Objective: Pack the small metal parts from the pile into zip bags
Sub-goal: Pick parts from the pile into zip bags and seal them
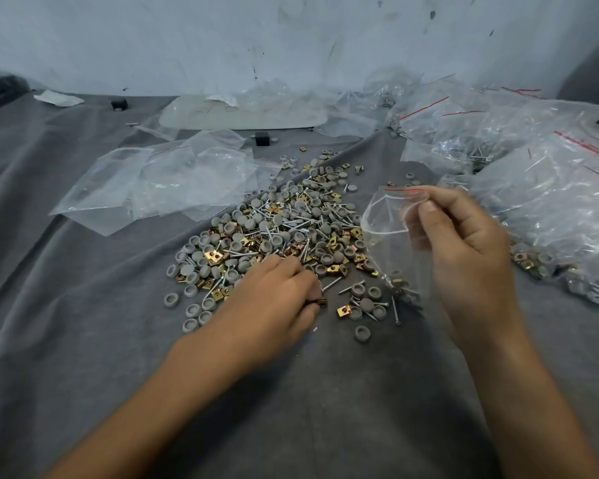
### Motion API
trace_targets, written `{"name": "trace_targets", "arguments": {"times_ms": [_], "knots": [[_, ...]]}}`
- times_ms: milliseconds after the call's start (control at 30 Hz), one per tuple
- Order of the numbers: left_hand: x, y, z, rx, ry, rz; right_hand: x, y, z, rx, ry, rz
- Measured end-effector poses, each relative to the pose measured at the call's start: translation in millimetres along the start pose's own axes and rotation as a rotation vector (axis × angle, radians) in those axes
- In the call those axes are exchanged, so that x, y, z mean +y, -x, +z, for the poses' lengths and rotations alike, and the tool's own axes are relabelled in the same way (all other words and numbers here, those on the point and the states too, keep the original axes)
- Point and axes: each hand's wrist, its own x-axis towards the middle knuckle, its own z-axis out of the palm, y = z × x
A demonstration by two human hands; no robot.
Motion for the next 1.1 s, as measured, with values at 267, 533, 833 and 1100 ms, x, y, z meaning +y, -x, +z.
{"name": "trace_targets", "arguments": {"times_ms": [267, 533, 833, 1100], "knots": [[-10.8, 10.6, -19.9, 0.133, 0.306, -0.148, 4.3, 4.3, 3.0, -0.073, 0.115, -0.023], [-15.9, 4.9, -35.5, 0.277, 0.838, -0.361, 6.2, 10.8, 10.2, -0.162, 0.187, -0.031], [-16.0, 2.1, -39.1, 0.178, 1.204, -0.382, 6.7, 16.9, 17.5, -0.218, 0.246, -0.024], [-4.5, -2.6, -34.0, 0.217, 1.189, -0.297, 8.1, 24.1, 21.3, -0.307, 0.337, -0.048]]}}
